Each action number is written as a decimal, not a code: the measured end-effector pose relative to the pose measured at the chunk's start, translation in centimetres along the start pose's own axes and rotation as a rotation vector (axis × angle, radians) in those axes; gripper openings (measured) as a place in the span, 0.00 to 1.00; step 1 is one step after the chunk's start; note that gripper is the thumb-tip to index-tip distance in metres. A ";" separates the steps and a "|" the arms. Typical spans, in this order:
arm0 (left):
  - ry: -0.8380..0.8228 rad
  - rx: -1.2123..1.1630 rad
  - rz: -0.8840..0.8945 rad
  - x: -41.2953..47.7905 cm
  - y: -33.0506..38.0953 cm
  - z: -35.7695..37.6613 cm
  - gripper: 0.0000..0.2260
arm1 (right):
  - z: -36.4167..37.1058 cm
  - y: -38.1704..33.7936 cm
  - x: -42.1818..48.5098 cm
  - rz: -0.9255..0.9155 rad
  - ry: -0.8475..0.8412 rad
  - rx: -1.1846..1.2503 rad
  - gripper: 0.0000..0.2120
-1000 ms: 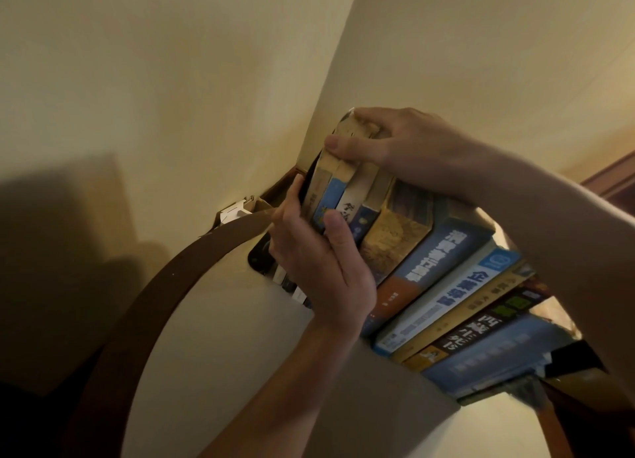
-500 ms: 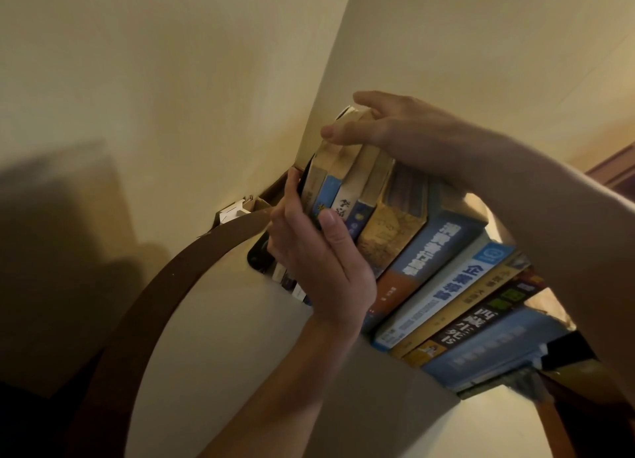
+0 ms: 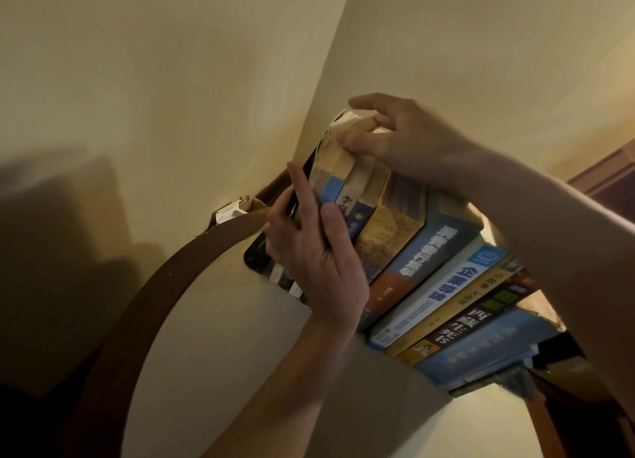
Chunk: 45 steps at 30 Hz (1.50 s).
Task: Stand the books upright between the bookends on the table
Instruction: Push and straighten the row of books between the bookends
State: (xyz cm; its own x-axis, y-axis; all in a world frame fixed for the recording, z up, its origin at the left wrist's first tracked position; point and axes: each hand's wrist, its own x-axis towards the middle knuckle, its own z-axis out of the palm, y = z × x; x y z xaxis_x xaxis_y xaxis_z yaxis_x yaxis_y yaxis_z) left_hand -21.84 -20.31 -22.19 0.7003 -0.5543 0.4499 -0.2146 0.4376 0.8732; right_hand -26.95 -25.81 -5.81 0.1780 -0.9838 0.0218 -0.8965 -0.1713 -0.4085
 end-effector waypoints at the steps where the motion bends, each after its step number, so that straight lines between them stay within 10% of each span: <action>1: -0.001 -0.006 -0.010 0.0 0.0 0.1 0.22 | 0.0 0.1 0.0 0.003 0.002 -0.033 0.36; 14: -0.005 0.043 -0.092 -0.6 0.9 0.2 0.41 | -1.1 -0.2 -2.0 0.055 -0.094 -0.392 0.35; 32: -0.089 0.102 -0.114 0.3 1.0 -0.4 0.40 | -1.2 -0.6 -3.7 0.033 -0.136 -0.470 0.36; 40: -0.480 0.007 0.112 10.5 4.8 -2.7 0.35 | 1.7 -0.2 -12.8 -0.123 0.453 -0.283 0.27; 45: -1.093 0.400 0.665 15.2 10.0 1.3 0.31 | 8.9 1.8 -16.9 0.056 1.091 -0.051 0.23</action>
State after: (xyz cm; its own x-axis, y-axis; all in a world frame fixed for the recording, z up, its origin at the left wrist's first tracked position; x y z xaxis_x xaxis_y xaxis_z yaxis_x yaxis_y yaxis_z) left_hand -14.25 -25.28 -6.39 -0.4737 -0.6785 0.5614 -0.6138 0.7115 0.3419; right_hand -27.95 -9.07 -15.05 -0.2967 -0.5037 0.8113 -0.9122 -0.1019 -0.3969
